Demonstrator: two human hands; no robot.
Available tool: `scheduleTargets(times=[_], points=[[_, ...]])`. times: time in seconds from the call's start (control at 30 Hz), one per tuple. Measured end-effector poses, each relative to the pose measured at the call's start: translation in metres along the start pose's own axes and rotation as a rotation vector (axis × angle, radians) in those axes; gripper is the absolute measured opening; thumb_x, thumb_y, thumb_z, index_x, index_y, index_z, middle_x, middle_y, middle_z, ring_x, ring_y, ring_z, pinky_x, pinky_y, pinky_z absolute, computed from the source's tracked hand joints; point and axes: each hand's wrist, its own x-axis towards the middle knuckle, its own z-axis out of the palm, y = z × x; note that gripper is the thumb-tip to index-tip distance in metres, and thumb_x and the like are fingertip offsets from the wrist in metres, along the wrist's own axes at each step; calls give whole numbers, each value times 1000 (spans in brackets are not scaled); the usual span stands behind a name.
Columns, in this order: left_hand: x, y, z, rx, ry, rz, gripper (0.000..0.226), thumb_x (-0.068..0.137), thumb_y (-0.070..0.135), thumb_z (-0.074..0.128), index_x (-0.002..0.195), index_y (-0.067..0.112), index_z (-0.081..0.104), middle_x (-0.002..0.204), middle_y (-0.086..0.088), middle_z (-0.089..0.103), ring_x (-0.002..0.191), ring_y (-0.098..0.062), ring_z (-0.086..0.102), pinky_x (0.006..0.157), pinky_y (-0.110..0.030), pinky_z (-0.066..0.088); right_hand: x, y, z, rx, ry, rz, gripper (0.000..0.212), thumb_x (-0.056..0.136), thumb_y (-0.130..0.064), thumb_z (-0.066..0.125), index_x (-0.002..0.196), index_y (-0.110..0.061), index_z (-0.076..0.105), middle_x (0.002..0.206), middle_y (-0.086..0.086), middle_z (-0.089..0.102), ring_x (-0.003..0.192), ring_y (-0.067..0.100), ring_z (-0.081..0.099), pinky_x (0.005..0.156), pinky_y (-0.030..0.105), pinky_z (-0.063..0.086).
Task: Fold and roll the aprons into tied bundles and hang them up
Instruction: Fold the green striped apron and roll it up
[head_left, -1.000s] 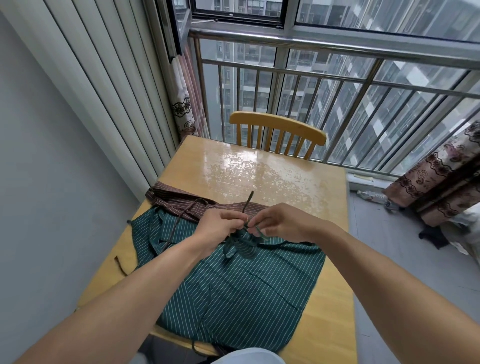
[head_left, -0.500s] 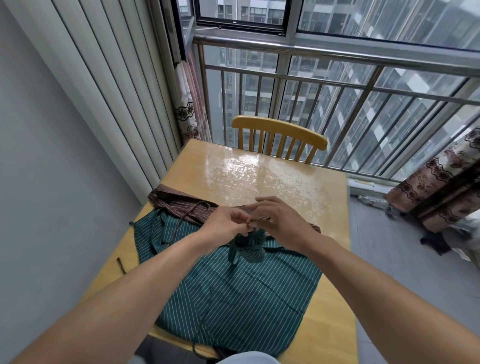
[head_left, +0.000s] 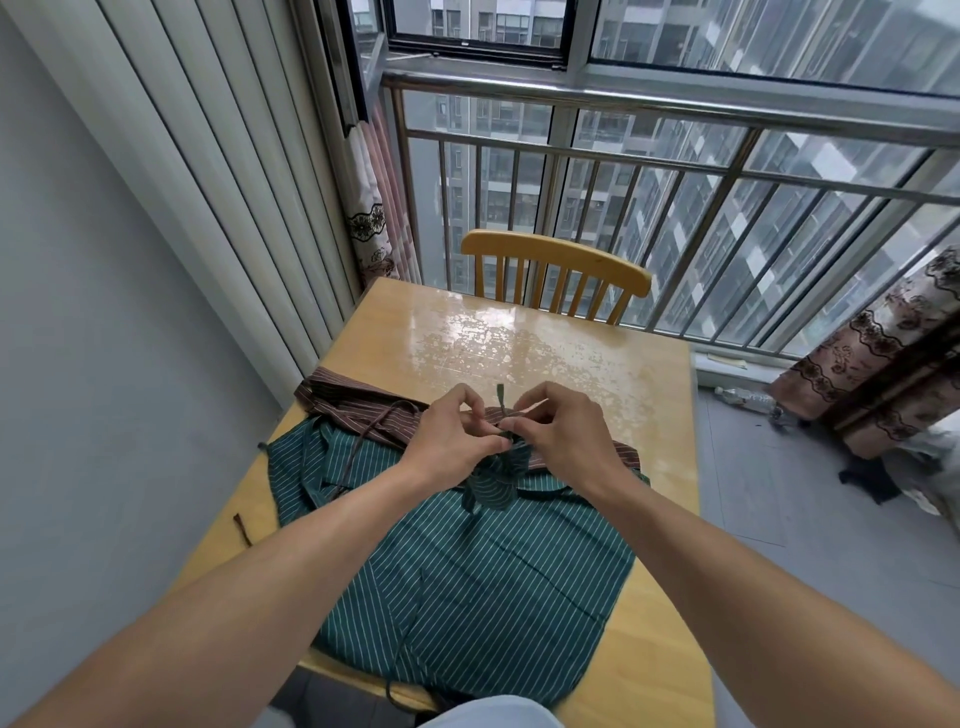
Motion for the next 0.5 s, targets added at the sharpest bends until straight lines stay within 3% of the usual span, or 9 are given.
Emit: scheduleTargets(times=[0.13, 0.23, 0.4, 0.5], points=[[2, -1, -1, -24, 33, 4, 40, 80, 14, 86, 91, 19, 48, 84, 3, 79, 86, -8, 75, 80, -28, 54, -7, 0, -1, -141, -88, -94, 16, 96, -22, 70, 110, -21, 79, 99, -3, 78, 70, -6, 58, 71, 15, 45], [3, -3, -1, -6, 9, 26, 40, 80, 16, 87, 91, 19, 48, 83, 4, 79, 85, -6, 75, 82, -29, 54, -11, -3, -1, -245, -149, -139, 21, 101, -21, 63, 116, -20, 78, 108, -1, 77, 77, 0, 57, 74, 16, 43], [3, -6, -3, 35, -50, 32, 36, 79, 14, 87, 91, 20, 54, 82, 5, 79, 84, -8, 75, 90, -37, 58, -10, -13, -6, -370, -220, -181, 21, 102, -18, 61, 111, -16, 79, 91, -1, 70, 81, 15, 58, 69, 25, 44], [2, -7, 0, 99, -79, 33, 33, 80, 13, 85, 91, 20, 54, 83, 4, 78, 84, -7, 74, 89, -36, 59, -10, -15, -6, -656, -301, -258, 23, 101, -8, 56, 103, -14, 78, 92, 6, 66, 78, 20, 55, 69, 33, 41]])
